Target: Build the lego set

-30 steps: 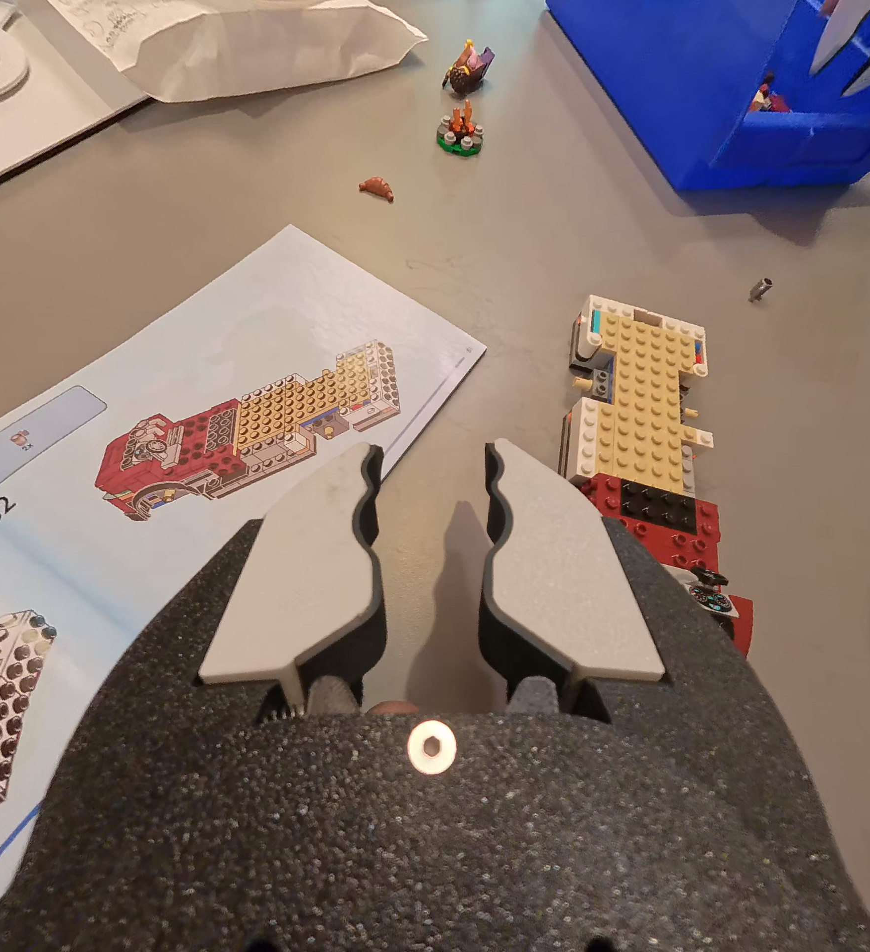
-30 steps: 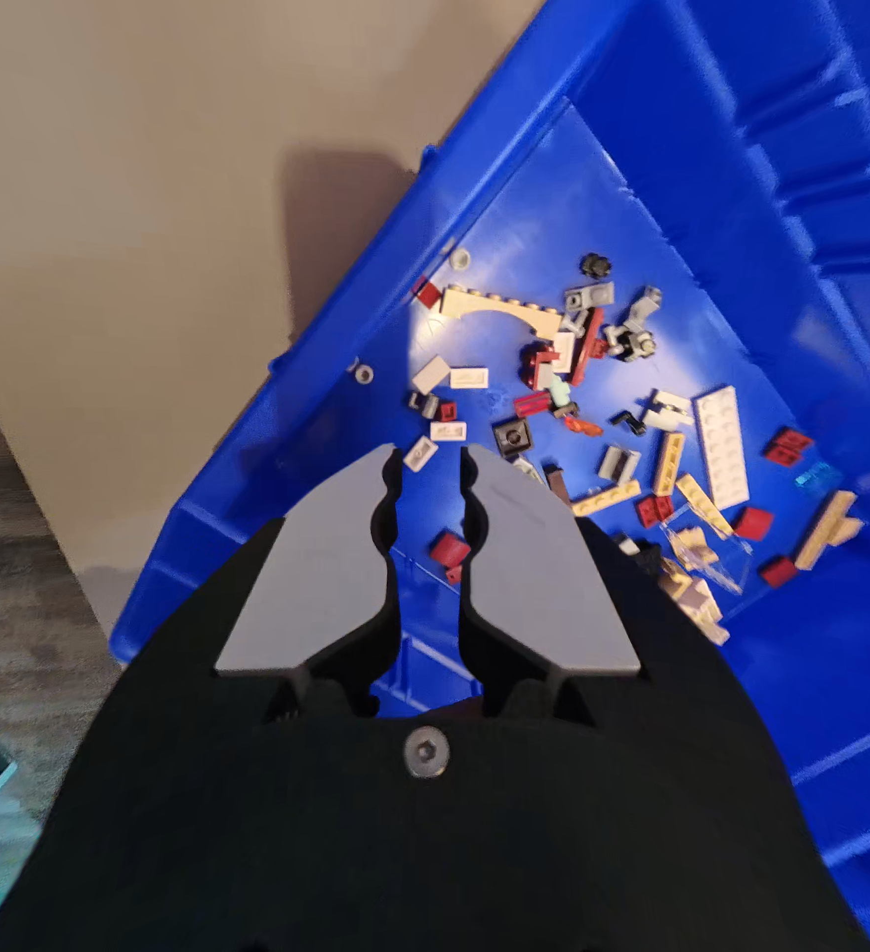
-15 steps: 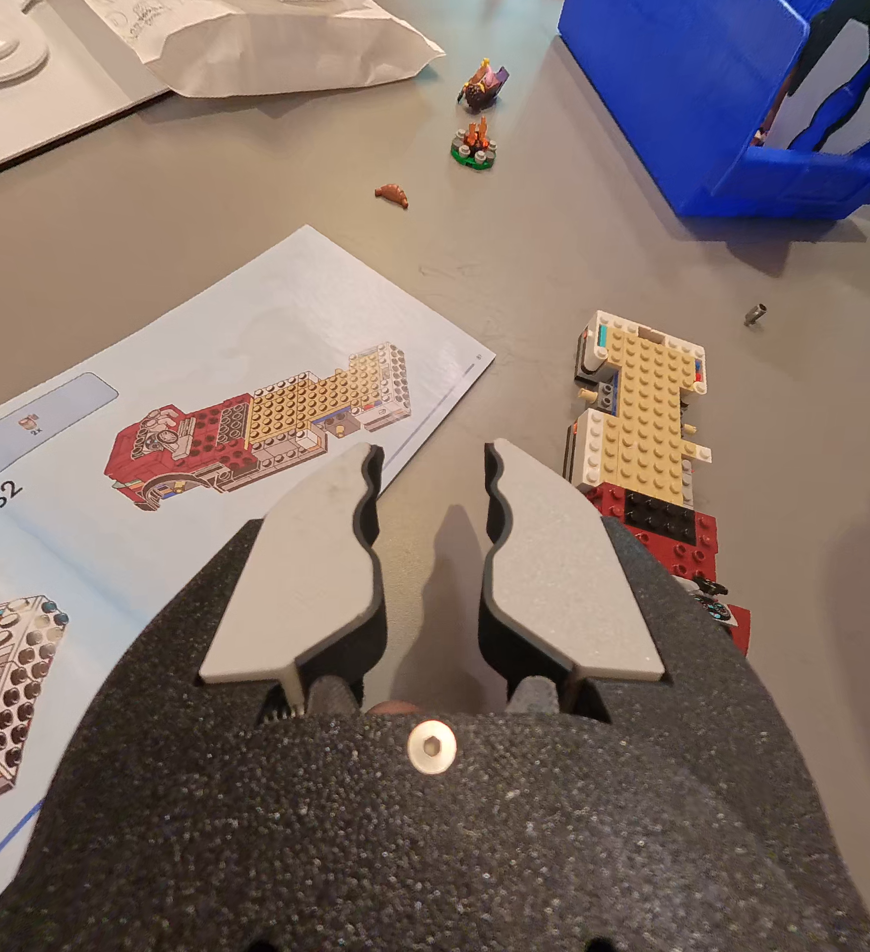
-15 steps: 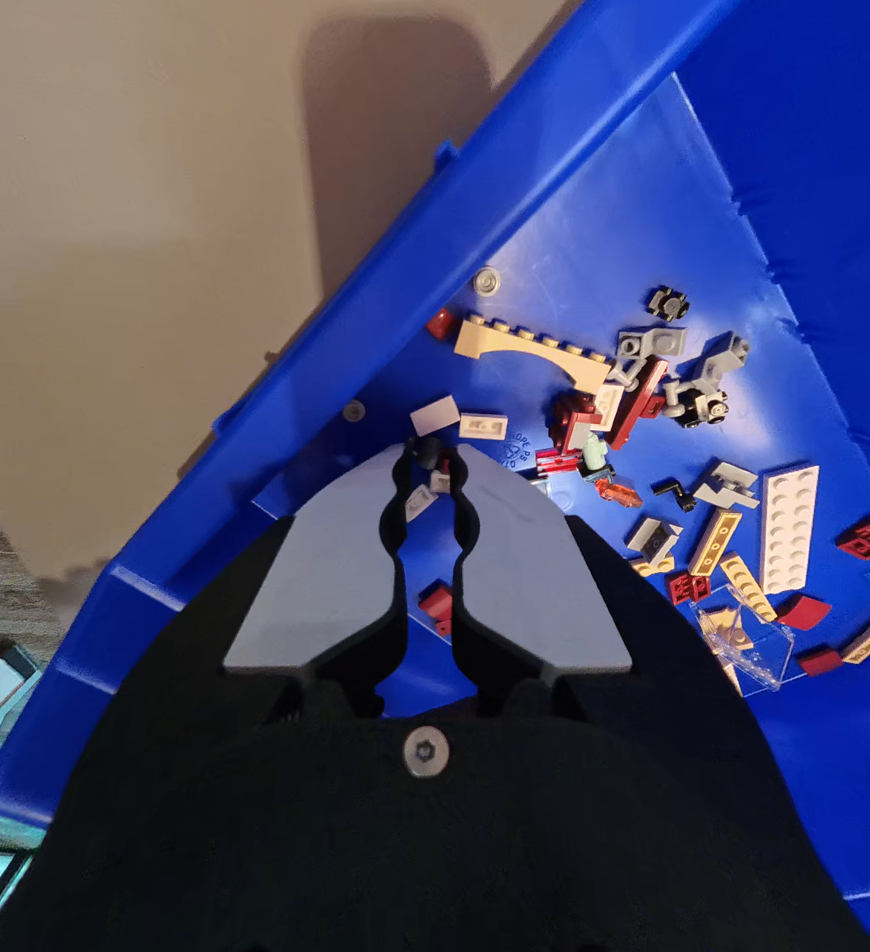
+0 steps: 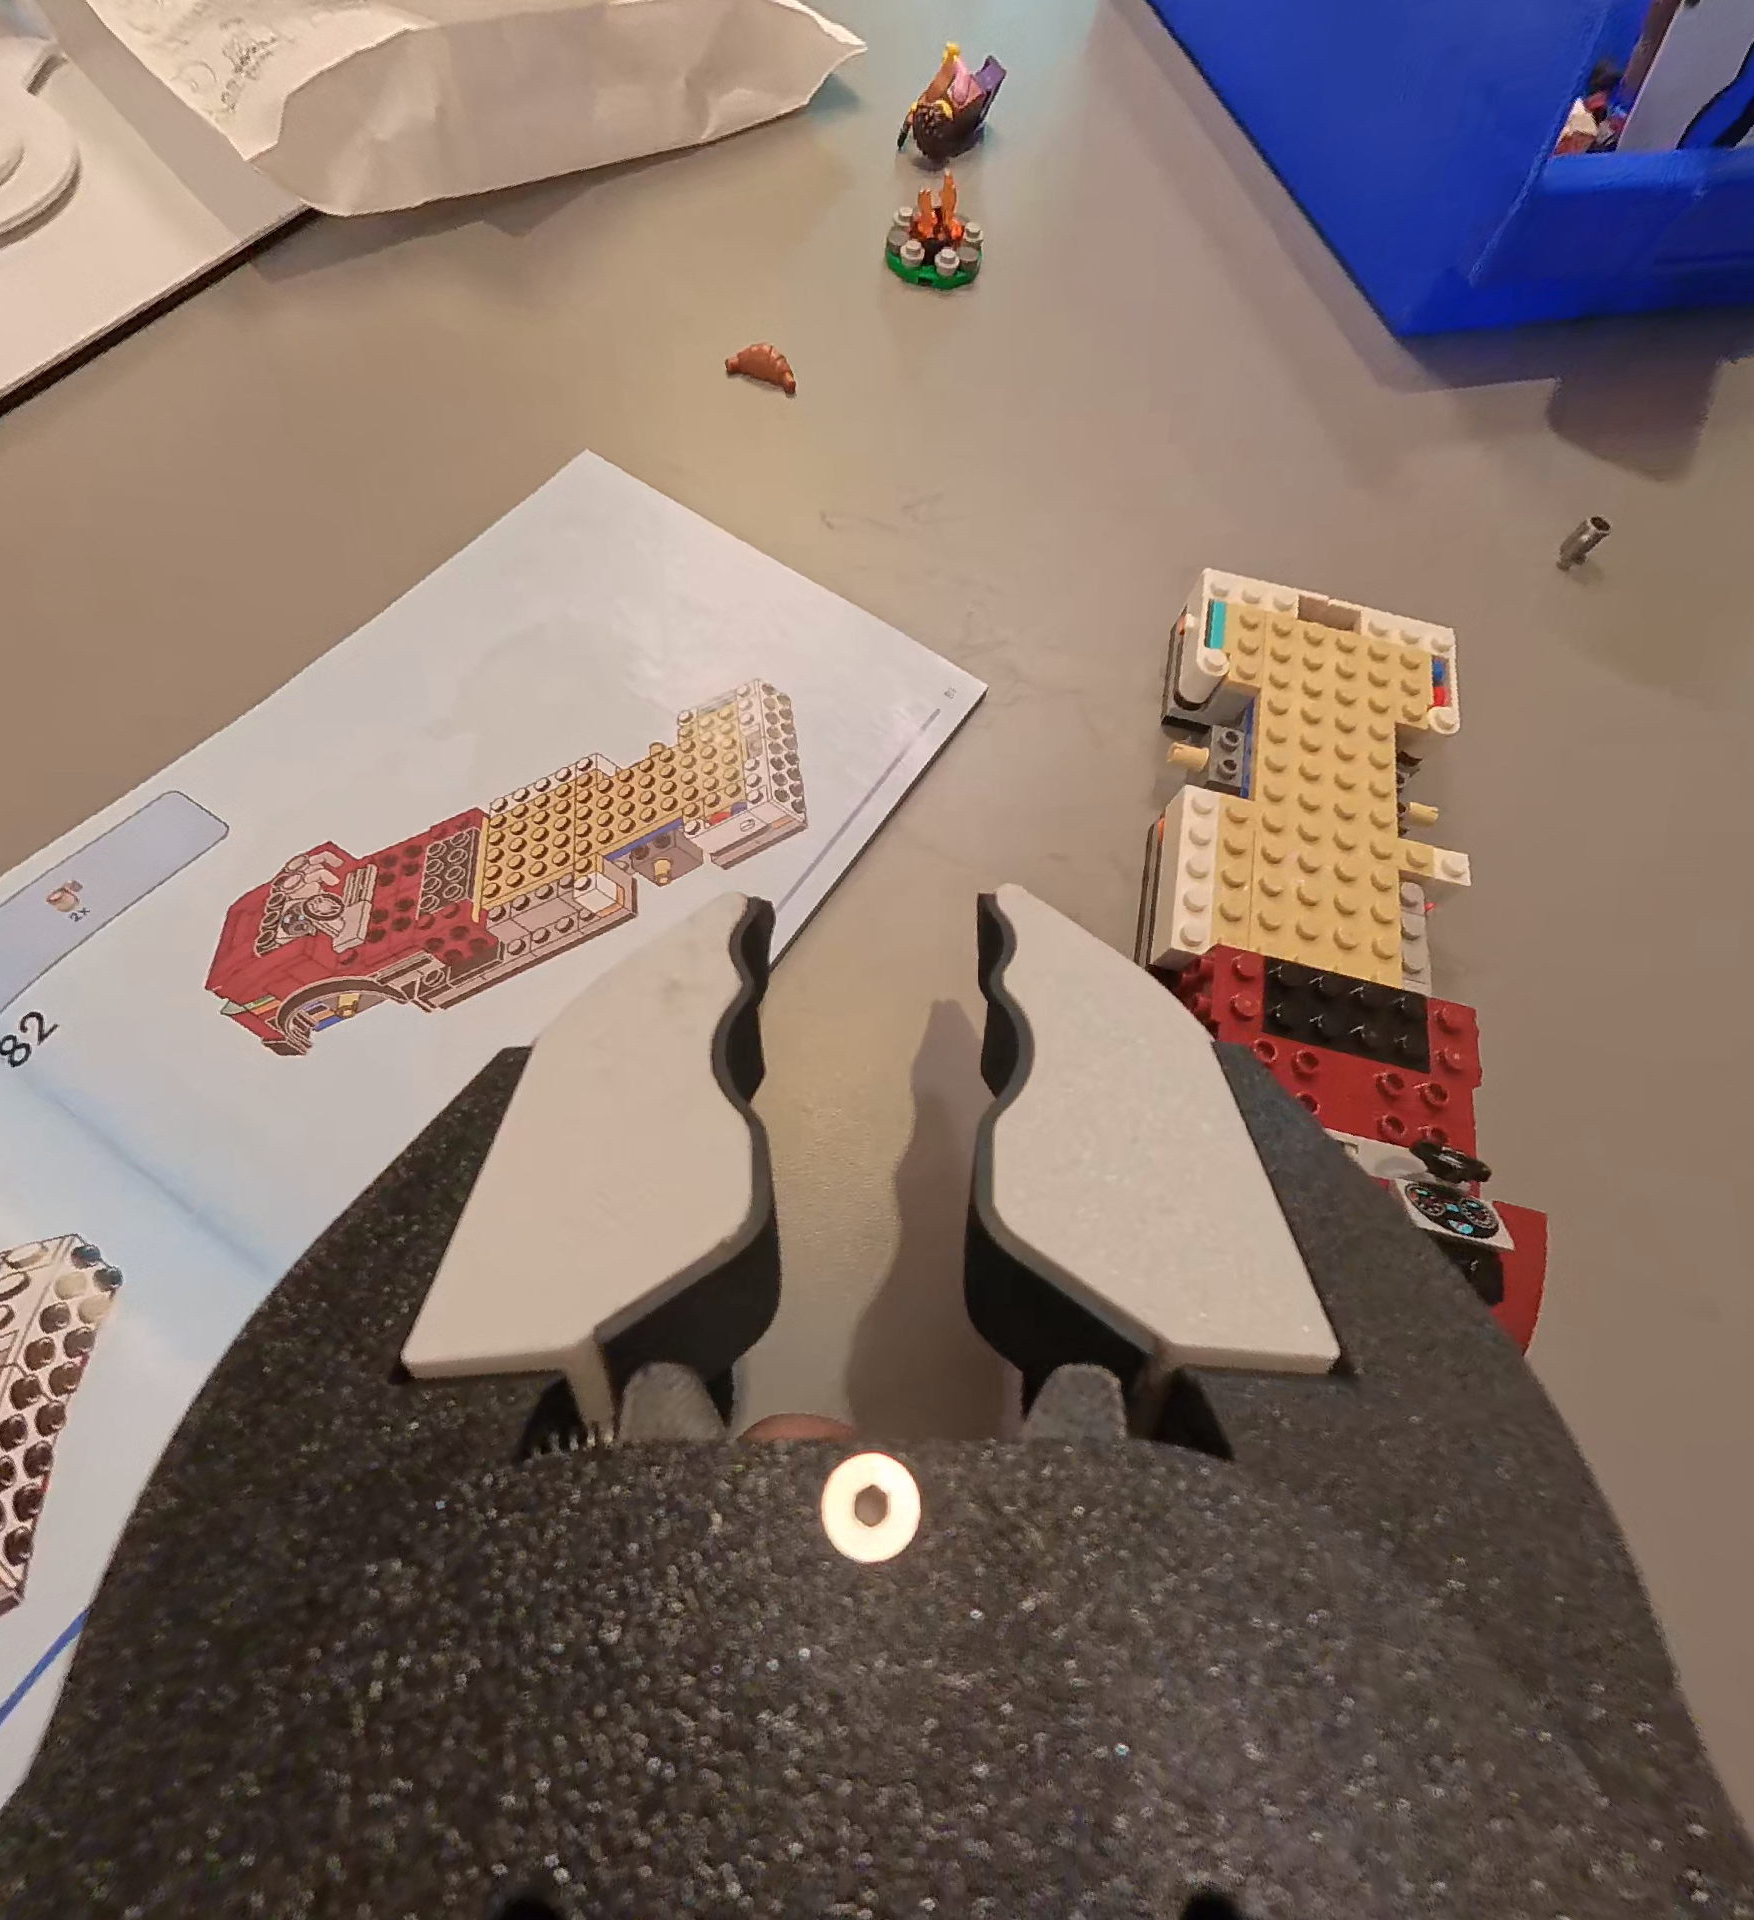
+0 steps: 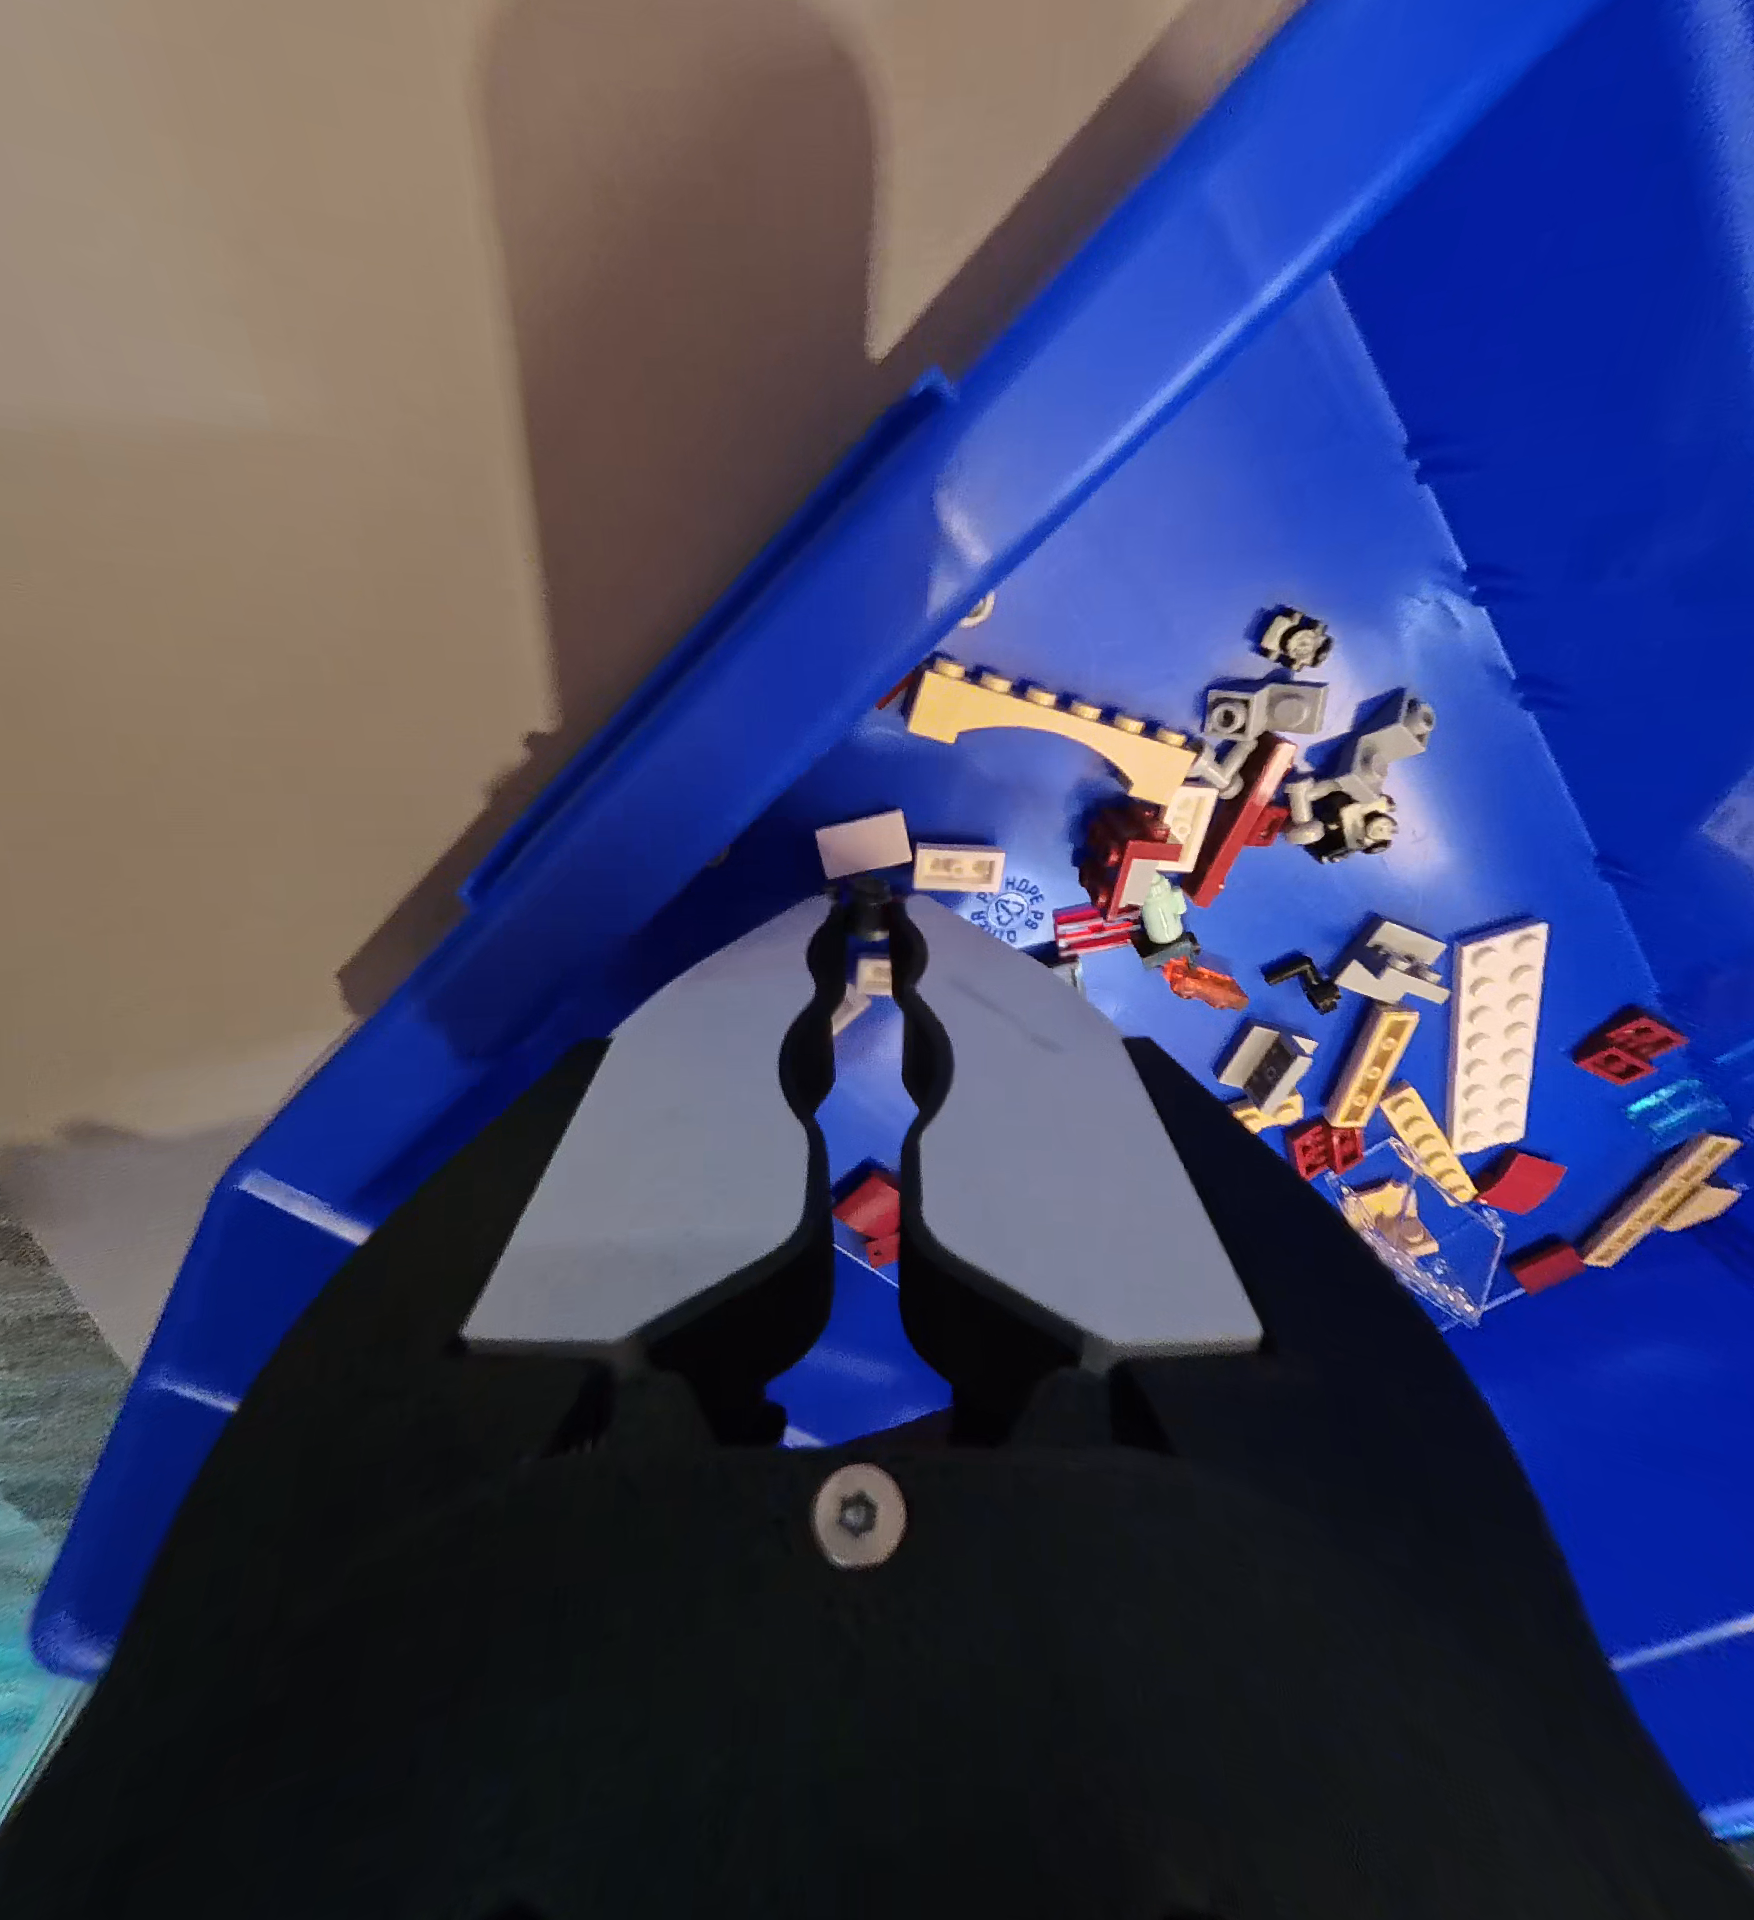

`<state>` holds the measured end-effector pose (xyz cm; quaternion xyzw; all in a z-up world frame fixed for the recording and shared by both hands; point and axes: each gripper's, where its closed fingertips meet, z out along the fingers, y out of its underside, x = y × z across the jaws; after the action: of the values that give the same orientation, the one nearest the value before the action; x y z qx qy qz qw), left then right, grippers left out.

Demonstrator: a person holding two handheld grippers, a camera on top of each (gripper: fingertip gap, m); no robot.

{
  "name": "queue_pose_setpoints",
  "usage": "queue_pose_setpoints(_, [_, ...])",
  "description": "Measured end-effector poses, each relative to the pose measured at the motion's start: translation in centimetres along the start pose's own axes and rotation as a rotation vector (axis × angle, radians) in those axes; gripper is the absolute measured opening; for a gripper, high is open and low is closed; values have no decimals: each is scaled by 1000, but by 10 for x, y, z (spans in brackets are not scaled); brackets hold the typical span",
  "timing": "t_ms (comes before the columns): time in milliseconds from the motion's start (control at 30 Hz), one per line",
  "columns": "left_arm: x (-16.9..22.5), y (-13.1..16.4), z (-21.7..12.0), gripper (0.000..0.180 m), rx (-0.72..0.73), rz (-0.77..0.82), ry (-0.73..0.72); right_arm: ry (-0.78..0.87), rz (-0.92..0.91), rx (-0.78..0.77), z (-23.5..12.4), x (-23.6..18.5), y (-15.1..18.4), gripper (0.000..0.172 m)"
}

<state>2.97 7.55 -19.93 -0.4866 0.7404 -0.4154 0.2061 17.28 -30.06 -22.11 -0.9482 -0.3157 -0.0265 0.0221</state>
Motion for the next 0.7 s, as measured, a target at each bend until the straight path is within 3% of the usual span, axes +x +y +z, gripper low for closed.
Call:
queue_pose_setpoints(167, [0, 0, 0, 39, 4, 2, -4, 110, 22, 71, -32, 15, -14, 8])
queue_pose_setpoints(300, [1, 0, 0, 39, 2, 10, -6, 205, 2, 176, -63, 23, -48, 8])
queue_pose_setpoints(433, [2, 0, 0, 39, 2, 19, -9, 263, -16, 200, -70, 29, -71, 8])
queue_pose_setpoints(700, [12, 5, 0, 40, -40, 50, 26, 288, -77, 444, -66, 22, -183, 7])
